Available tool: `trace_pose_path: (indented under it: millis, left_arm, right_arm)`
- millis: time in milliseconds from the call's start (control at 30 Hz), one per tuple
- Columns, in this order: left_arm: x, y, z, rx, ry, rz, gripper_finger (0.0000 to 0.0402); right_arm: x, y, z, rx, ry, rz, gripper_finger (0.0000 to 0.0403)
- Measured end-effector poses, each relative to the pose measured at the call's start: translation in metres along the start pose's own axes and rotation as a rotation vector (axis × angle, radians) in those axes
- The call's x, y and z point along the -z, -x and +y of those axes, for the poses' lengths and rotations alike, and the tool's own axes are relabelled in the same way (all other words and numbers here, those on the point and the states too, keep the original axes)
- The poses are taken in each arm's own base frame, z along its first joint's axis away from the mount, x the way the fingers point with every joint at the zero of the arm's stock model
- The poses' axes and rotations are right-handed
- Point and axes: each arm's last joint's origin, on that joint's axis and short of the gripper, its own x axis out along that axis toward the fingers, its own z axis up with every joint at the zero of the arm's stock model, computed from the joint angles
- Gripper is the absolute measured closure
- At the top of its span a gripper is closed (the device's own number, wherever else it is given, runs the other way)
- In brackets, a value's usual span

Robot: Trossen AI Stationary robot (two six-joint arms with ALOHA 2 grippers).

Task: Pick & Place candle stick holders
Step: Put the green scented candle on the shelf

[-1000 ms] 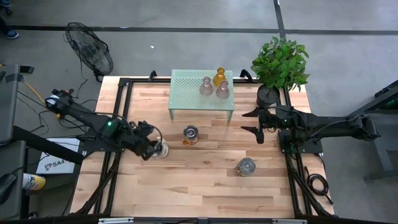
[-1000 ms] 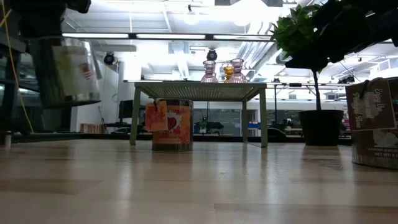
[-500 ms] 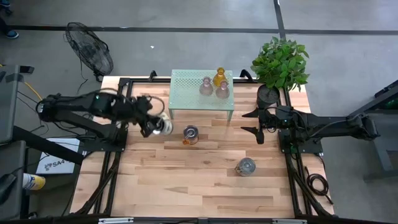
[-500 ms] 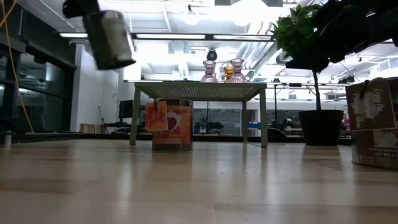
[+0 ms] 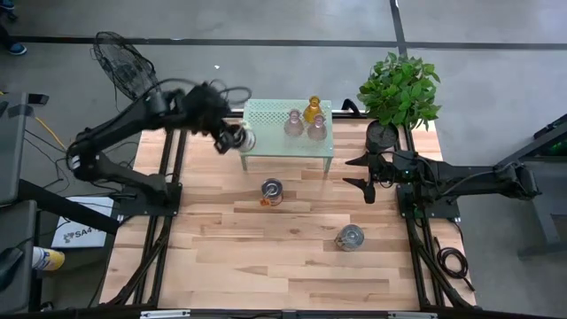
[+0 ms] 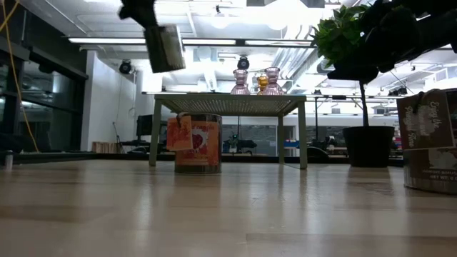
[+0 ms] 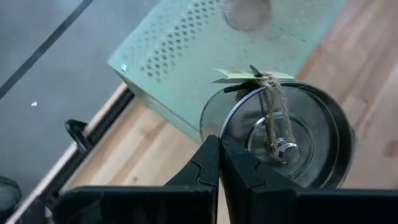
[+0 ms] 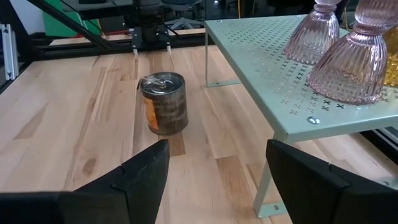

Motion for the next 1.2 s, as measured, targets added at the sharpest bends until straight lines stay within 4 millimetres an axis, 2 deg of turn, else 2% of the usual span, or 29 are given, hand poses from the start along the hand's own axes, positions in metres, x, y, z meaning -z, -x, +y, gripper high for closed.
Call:
trace_pose_path:
  millis: [300, 600, 767, 1000, 1200]
  left_arm:
    - [-0.058, -0.046, 0.055, 0.026, 0.010, 0.009, 0.0401]
    - [-0.087, -0.105, 0.108, 0.095, 0.074, 0.068, 0.0401]
    - [-0.100, -0.123, 0.113, 0.122, 0.063, 0.062, 0.0401]
    - [-0.119, -0.129, 0.114, 0.162, 0.037, 0.001, 0.0401]
    - [-0.123, -0.138, 0.115, 0.180, 0.045, -0.018, 0.0401]
  right_arm:
    - [0.000, 0.000, 0.000, 0.000, -0.012, -0.001, 0.0139]
    - [0.000, 0.000, -0.001, 0.021, -0.032, 0.000, 0.0139]
    - [0.001, 0.000, -0.001, 0.023, -0.056, 0.007, 0.0139]
    - [0.003, 0.000, -0.001, 0.026, -0.080, 0.031, 0.0139]
    - [0.003, 0.000, -0.001, 0.045, -0.087, 0.028, 0.0139]
